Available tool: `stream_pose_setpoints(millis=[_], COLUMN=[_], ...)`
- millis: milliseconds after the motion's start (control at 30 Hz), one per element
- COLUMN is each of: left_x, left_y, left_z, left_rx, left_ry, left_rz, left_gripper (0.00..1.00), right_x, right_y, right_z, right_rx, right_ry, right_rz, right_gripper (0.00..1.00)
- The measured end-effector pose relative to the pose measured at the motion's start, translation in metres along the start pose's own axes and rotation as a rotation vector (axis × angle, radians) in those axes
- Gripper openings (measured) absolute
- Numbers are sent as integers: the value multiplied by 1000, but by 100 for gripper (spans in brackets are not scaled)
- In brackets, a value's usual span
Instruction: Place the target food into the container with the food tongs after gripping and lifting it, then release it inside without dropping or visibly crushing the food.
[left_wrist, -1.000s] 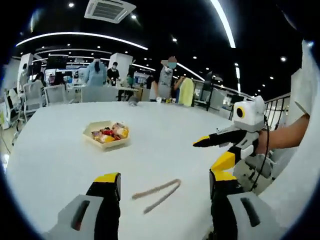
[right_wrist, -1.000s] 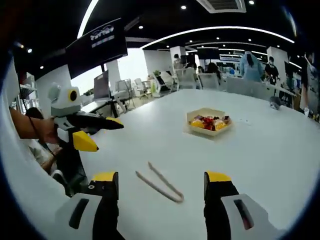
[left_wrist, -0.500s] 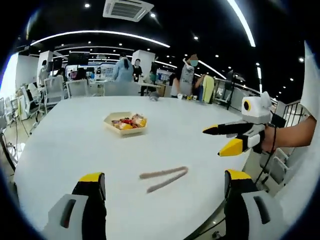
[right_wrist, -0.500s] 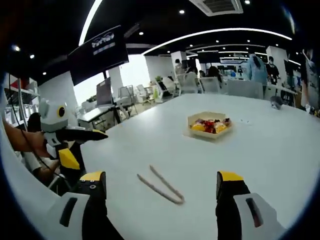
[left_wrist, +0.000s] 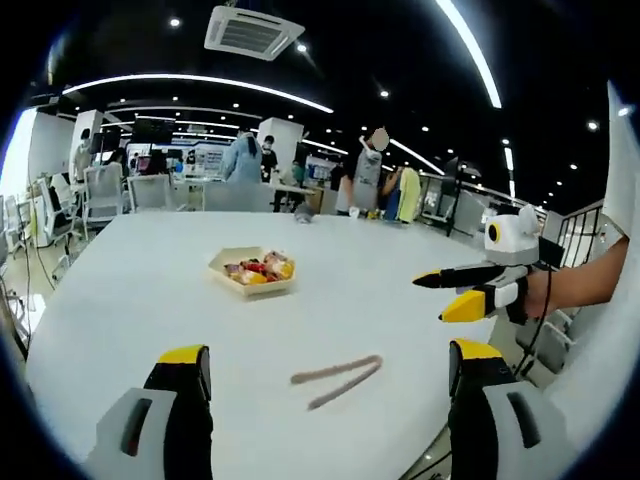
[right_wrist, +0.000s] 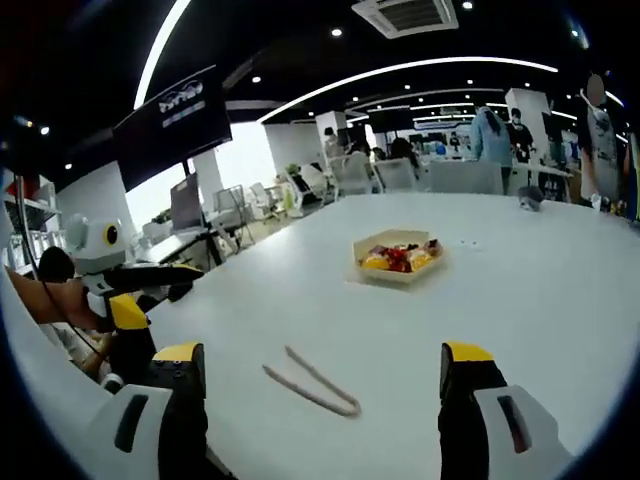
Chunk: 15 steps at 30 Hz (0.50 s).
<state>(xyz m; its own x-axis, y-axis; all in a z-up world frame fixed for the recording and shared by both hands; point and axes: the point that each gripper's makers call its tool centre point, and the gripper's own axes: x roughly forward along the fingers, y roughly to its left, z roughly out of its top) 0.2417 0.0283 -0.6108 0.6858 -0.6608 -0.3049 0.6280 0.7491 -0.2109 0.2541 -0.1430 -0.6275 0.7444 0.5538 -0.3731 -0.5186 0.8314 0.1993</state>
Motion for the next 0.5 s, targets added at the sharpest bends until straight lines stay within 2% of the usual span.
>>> stream_pose_setpoints(millis=[100,300,400,500], left_x=[0,4,5,8], left_y=[3,7,3,-7], left_z=[2,10,20,20], left_rx=[-4,-15,-16,16], left_ry=[1,-16,-51,-53], left_rz=[0,17,18,12], left_gripper=[99,99,99,99], right_x=[-5,-17,-24,-29], right_y=[-4,-8,-11,-15], right_z=[3,-3,-6,-8], right_rx=[14,14,6,10], right_ry=[-23,-20,-26,-34], right_rz=[-24,-50,-63,-63], right_gripper=[99,98,98,98])
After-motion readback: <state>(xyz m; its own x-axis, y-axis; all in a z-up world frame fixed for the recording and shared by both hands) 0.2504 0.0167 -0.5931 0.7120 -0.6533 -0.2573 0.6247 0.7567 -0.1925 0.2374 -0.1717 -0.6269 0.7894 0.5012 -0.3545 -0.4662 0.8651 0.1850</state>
